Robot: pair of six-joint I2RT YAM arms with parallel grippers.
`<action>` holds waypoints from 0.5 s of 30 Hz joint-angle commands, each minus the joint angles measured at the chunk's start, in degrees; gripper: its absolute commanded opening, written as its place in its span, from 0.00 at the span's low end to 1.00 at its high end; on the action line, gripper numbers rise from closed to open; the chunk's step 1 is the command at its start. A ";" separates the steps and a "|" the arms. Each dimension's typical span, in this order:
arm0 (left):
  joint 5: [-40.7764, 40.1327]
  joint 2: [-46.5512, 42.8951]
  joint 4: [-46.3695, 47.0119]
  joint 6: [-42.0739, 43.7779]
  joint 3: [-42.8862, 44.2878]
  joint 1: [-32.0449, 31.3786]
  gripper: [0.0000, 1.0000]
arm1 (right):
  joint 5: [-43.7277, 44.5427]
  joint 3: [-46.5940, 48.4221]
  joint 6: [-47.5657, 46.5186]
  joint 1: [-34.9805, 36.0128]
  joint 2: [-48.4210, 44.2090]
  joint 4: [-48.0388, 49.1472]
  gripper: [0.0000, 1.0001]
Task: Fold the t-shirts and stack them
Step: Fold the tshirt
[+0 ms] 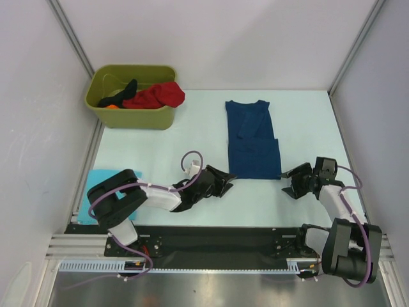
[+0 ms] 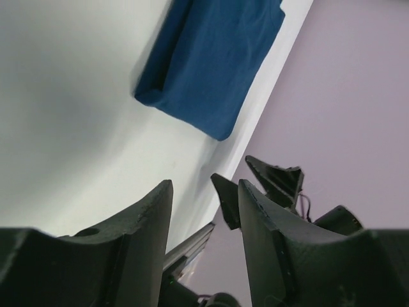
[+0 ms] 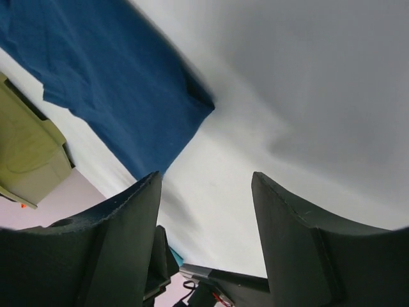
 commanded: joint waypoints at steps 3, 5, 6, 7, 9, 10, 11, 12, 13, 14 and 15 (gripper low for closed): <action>-4.19 4.26 10.43 -9.28 -0.97 -0.71 0.50 | -1.81 -0.66 0.79 -0.58 4.17 9.10 0.62; -3.58 5.49 10.26 -11.74 -1.23 -0.88 0.49 | -2.52 0.30 -0.26 -1.54 6.28 9.98 0.57; -3.49 5.84 10.60 -12.36 -1.76 -0.97 0.48 | -3.48 0.39 -1.23 -1.81 7.86 10.85 0.55; -3.40 6.37 10.78 -13.50 -2.02 -0.89 0.48 | -4.02 0.74 -1.58 -1.90 8.74 12.34 0.51; -3.49 7.60 11.13 -14.65 -2.46 -1.06 0.48 | -5.07 1.18 -2.72 -2.07 11.29 13.06 0.49; -3.49 8.04 11.13 -15.17 -2.47 -1.06 0.49 | -5.69 1.18 -2.99 -1.99 12.00 14.54 0.47; -3.23 8.39 10.96 -15.44 -2.47 -1.06 0.49 | -6.13 1.44 -3.17 -1.99 12.70 14.64 0.47; -3.22 9.09 10.96 -15.62 -2.21 -1.06 0.50 | -6.57 1.53 -3.69 -2.07 13.93 14.73 0.47; -3.31 9.45 11.13 -15.36 -2.12 -1.06 0.50 | -6.83 1.62 -4.04 -2.07 14.29 14.99 0.48; -3.57 9.54 10.70 -15.35 -1.94 -1.15 0.52 | -7.10 1.80 -4.40 -2.07 14.73 15.08 0.48; -3.92 9.89 9.56 -15.44 -1.50 -1.15 0.52 | -7.10 1.88 -4.75 -1.99 14.99 15.17 0.48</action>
